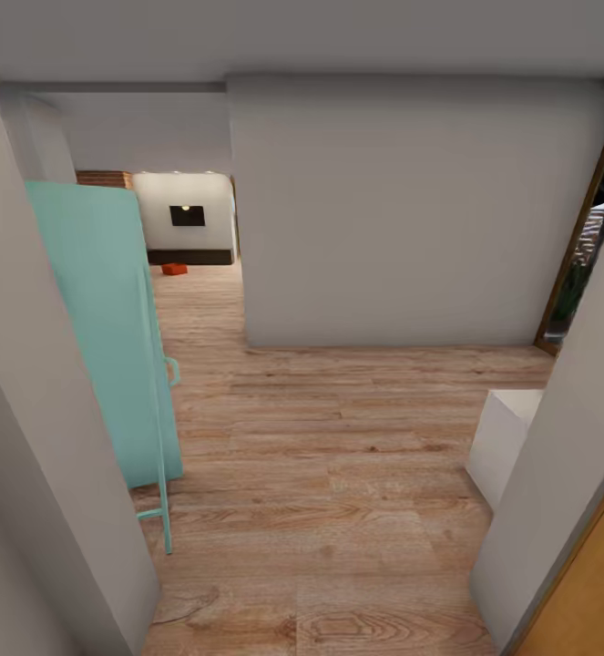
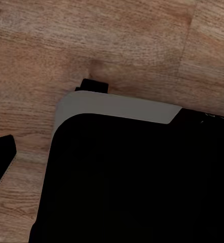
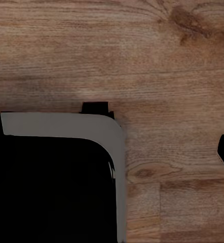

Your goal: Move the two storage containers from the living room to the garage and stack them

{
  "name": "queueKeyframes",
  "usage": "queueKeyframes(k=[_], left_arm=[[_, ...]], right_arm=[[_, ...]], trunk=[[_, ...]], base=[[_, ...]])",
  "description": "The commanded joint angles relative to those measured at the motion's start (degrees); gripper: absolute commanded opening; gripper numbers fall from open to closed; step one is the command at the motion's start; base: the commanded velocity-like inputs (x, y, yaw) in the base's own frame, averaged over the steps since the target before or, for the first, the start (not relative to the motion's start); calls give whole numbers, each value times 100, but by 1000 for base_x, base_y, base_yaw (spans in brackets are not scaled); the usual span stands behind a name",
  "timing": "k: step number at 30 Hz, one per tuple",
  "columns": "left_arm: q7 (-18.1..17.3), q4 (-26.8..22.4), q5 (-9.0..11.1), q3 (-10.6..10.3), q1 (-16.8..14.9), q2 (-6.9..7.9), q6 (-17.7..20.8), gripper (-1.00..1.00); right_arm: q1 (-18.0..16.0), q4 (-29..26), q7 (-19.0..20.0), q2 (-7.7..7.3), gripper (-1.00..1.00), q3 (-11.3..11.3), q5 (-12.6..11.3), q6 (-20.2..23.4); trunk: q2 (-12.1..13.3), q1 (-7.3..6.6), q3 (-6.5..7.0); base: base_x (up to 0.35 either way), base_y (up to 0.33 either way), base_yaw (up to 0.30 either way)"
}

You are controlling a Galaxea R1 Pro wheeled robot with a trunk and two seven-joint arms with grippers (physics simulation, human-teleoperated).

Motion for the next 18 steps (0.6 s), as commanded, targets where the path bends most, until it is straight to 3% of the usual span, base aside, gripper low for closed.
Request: queueKeyframes(k=[1,18], left_arm=[[6,-7,36,2,2,-2,-5,100],[6,14,41,2,3,-1,-5,100]], right_arm=[[-7,19,39,0,100,34,-61,-32],[-7,18,39,-3,100,43,-60,22]], trunk=[[-2,3,-5],[-2,3,-5]], base=[[323,0,0],[323,0,0]])
